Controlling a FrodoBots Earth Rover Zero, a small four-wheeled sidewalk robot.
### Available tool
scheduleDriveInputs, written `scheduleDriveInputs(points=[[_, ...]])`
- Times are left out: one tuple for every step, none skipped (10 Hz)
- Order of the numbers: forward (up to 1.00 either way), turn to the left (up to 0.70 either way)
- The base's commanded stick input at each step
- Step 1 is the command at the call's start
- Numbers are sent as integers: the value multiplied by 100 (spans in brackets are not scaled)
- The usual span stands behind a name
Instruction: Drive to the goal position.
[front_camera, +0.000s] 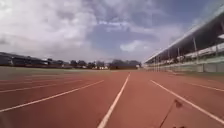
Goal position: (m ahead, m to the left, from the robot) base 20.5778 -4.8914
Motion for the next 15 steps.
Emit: scheduleDriveInputs(points=[[70,0],[70,0],[70,-24],[70,-35],[70,-35],[70,-35],[70,-35],[70,-35],[70,-35],[70,-35],[70,-35],[70,-30],[70,-19],[70,-7],[70,0]])
